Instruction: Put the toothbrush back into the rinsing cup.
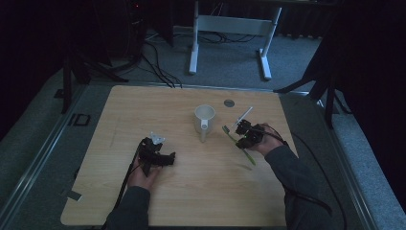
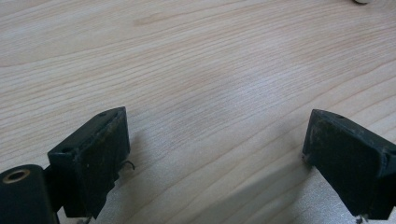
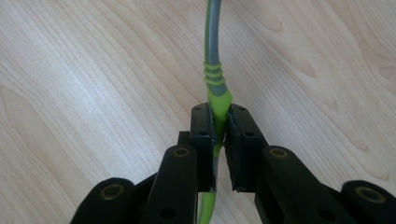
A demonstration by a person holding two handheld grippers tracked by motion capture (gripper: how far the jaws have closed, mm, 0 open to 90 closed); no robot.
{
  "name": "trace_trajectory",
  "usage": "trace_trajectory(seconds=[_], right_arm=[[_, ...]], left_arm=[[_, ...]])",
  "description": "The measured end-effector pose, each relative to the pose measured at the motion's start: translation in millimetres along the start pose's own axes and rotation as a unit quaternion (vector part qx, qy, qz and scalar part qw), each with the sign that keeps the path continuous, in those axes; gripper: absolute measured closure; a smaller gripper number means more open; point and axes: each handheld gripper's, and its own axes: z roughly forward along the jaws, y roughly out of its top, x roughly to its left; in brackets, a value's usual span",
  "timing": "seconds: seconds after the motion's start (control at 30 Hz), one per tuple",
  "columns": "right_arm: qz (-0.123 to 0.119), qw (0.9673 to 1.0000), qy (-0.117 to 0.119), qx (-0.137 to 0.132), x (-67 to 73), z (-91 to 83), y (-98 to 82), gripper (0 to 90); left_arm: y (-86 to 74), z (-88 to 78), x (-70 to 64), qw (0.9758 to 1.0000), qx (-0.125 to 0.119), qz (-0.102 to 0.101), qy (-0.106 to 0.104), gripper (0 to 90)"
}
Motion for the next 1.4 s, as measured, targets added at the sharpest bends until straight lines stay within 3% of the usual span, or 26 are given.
trace_trajectory(seconds=[0.57,0.7,0.97,1.4], right_arm=[[0.044,0.9977,-0.025,-0.046,-10.8,-9.0,-3.0,81.8],[0.06,0.9958,-0.031,-0.062,-15.6,-10.8,-4.6,81.8],[0.061,0.9921,-0.052,-0.096,-16.3,-15.3,-5.4,81.8],[0.08,0.9864,-0.062,-0.129,-18.8,-18.1,-5.3,81.7]], left_arm=[[0.0,0.0,-0.1,1.0,0.0,-0.001,0.0,7.6],[0.0,0.0,0.0,1.0,0.001,0.0,0.0,7.6],[0.0,0.0,0.0,1.0,0.0,0.0,0.0,7.6],[0.0,0.0,0.1,1.0,0.0,0.001,0.0,7.6]])
